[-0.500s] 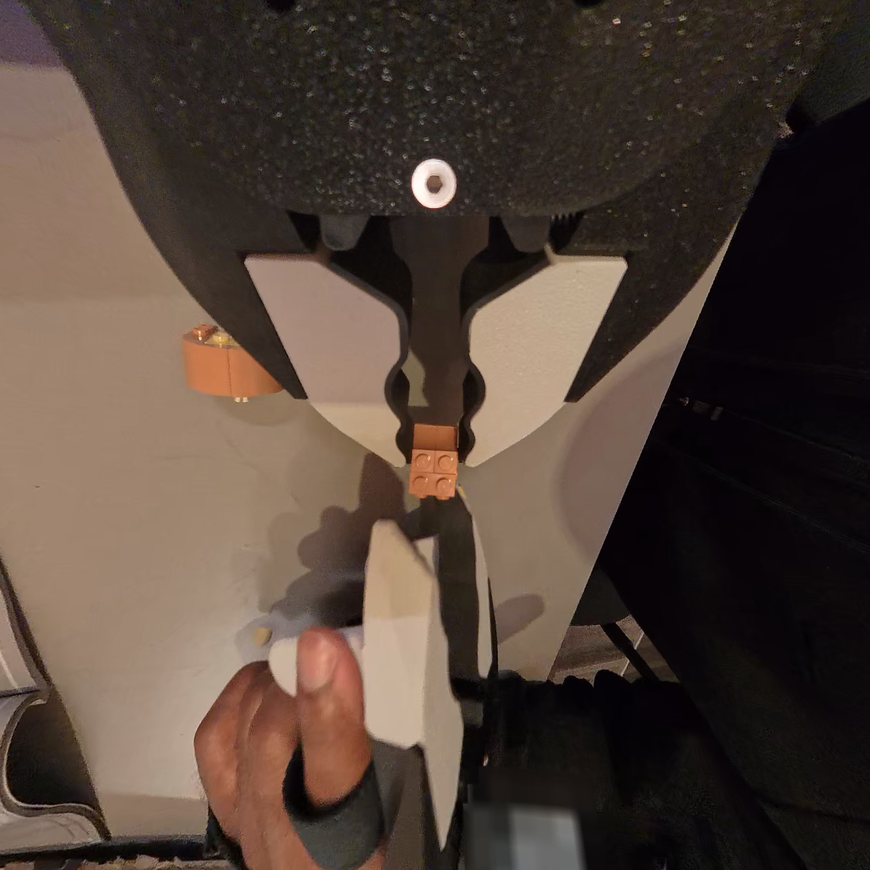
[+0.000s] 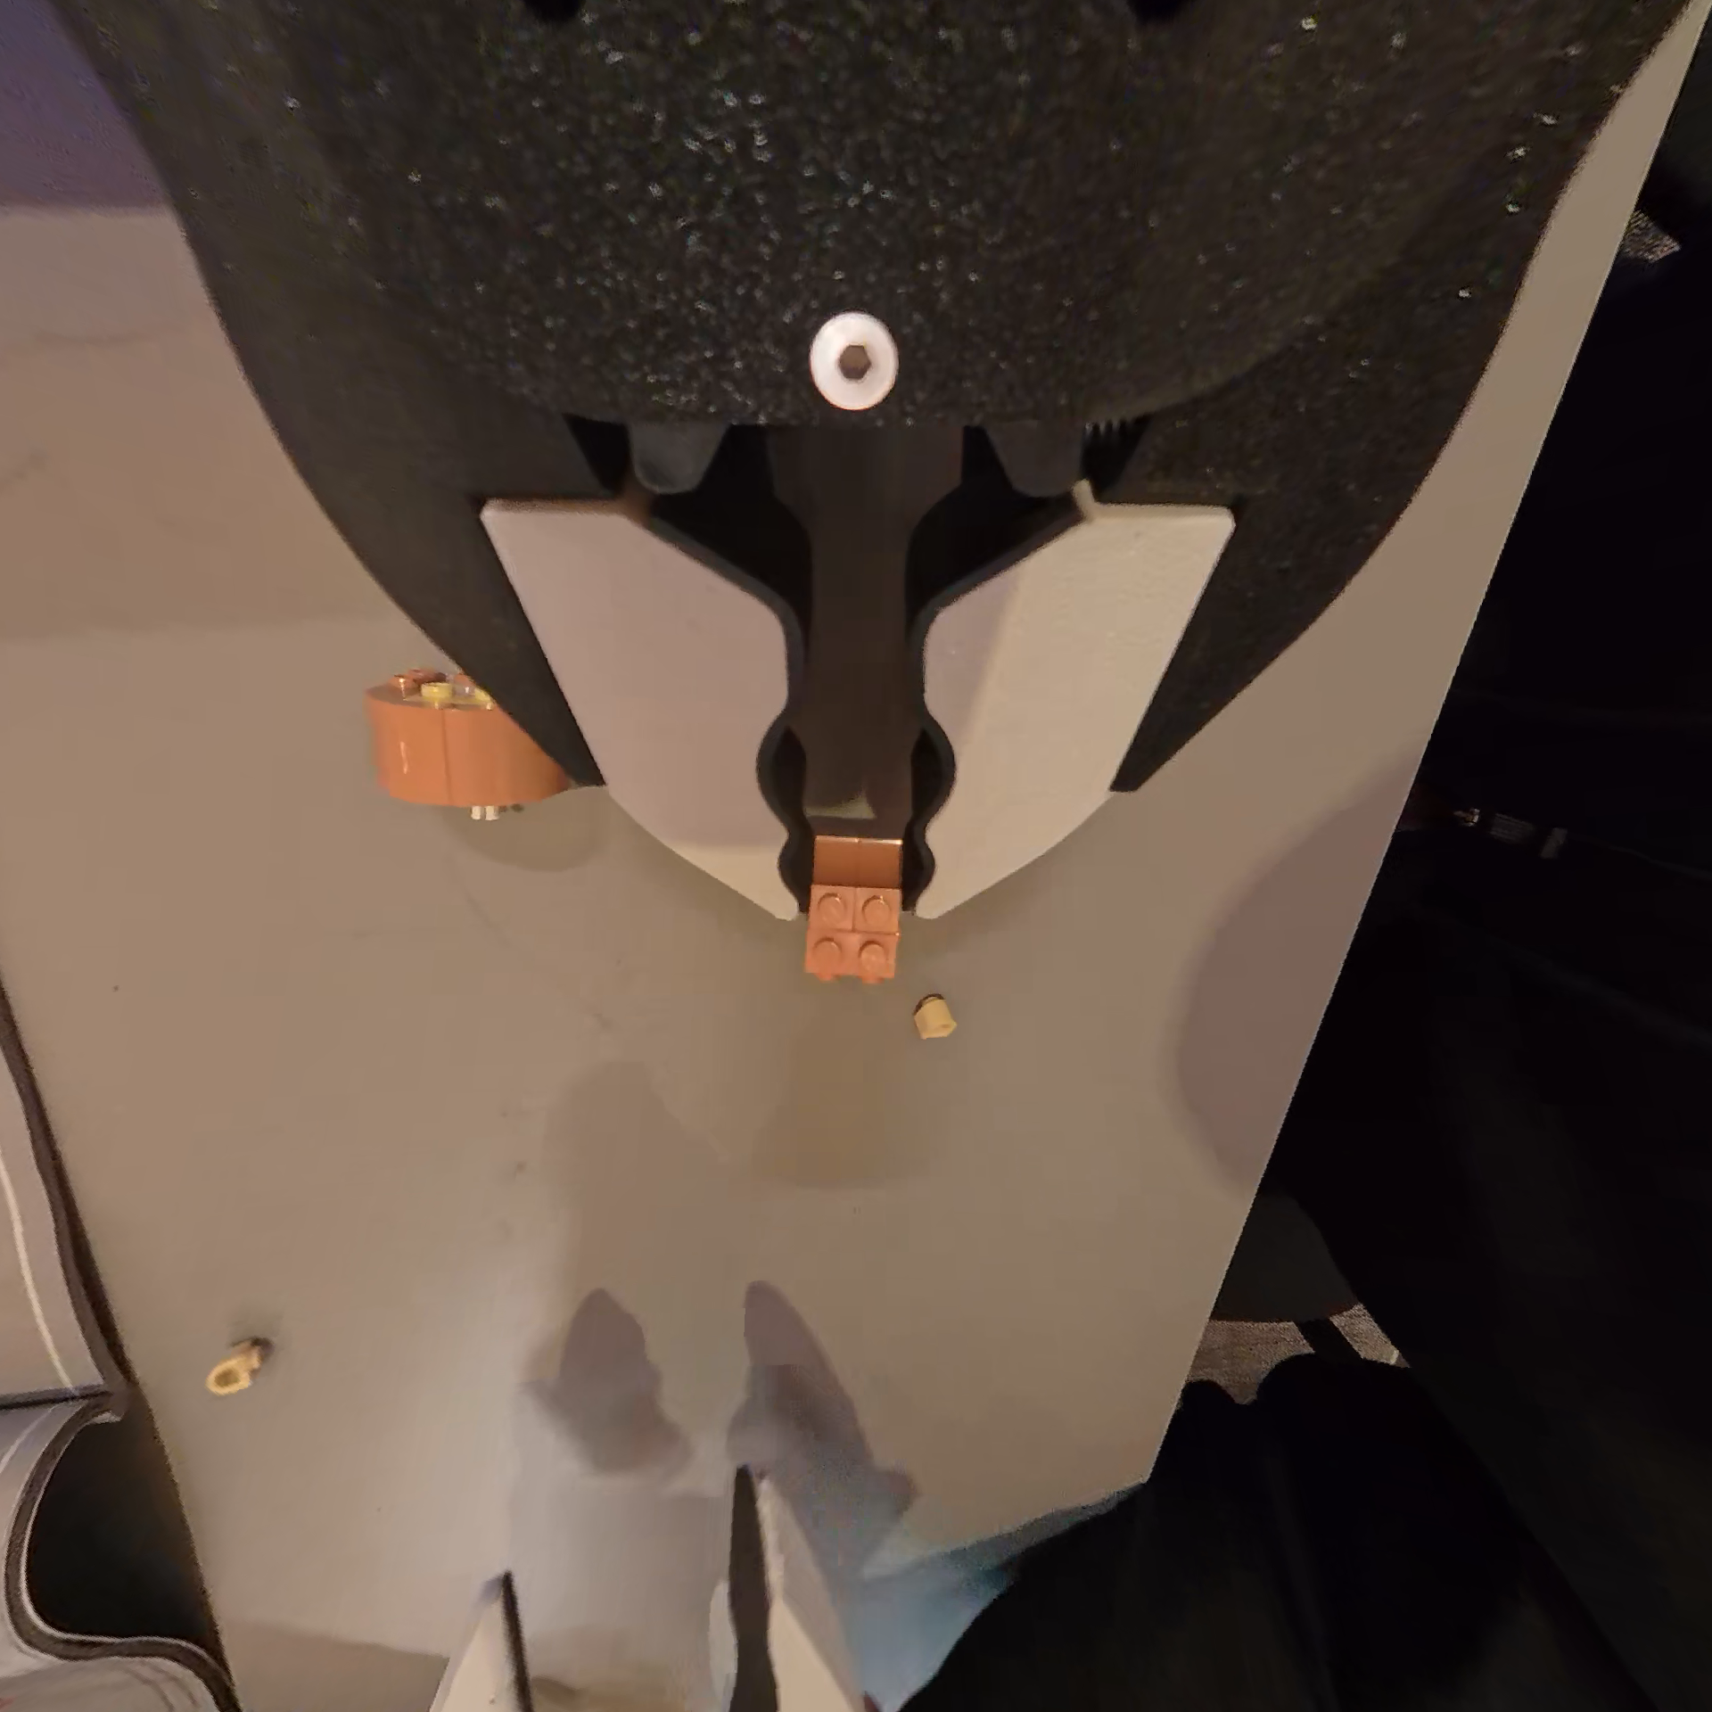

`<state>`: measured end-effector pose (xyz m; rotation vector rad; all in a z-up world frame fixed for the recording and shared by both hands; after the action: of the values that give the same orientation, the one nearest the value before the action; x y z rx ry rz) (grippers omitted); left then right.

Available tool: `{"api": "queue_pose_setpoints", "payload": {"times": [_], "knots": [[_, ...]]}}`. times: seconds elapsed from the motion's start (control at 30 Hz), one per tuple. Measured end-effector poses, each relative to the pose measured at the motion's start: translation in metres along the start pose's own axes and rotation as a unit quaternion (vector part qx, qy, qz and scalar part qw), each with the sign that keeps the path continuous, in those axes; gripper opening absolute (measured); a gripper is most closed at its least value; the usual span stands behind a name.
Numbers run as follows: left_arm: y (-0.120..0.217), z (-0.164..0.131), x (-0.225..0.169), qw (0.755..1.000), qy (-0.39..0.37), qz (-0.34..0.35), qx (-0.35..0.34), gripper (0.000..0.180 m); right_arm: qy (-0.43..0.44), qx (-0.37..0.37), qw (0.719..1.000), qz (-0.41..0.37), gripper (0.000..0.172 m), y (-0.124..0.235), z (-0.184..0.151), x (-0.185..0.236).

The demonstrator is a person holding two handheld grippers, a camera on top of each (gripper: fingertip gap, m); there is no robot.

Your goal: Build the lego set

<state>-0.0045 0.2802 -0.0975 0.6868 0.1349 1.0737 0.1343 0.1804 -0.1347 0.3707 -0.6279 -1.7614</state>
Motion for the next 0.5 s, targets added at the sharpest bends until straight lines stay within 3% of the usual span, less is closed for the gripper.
{"api": "queue_pose_setpoints", "payload": {"times": [0.07,0.2,0.27,0.5], "knots": [[0.012,-0.015,0.002,0.999,0.026,0.008,0.032,0.04,0.001,0.002,1.0,-0.002,0.018,-0.001,-0.001,0.0],[0.021,-0.036,0.035,0.988,0.04,0.125,0.076,0.035,-0.001,0.006,1.0,-0.003,0.018,-0.002,-0.001,-0.001],[0.013,-0.045,0.051,0.978,0.081,0.166,0.1,0.036,-0.001,0.007,1.0,-0.004,0.018,-0.002,-0.002,-0.001],[-0.028,-0.053,0.069,0.956,0.187,0.196,0.108,0.032,0.003,0.008,1.0,-0.009,0.018,-0.003,-0.002,0.001]]}}
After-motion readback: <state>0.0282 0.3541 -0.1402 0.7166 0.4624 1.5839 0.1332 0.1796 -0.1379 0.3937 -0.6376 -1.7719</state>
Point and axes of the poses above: each gripper's, where its closed fingertips meet, y back along the fingers, z out of its top, x = y × z across the jaws, the point moved 4 cm from there along y, back along the fingers, and after that the axes turned 8 degrees about y, right-handed, at the moved point
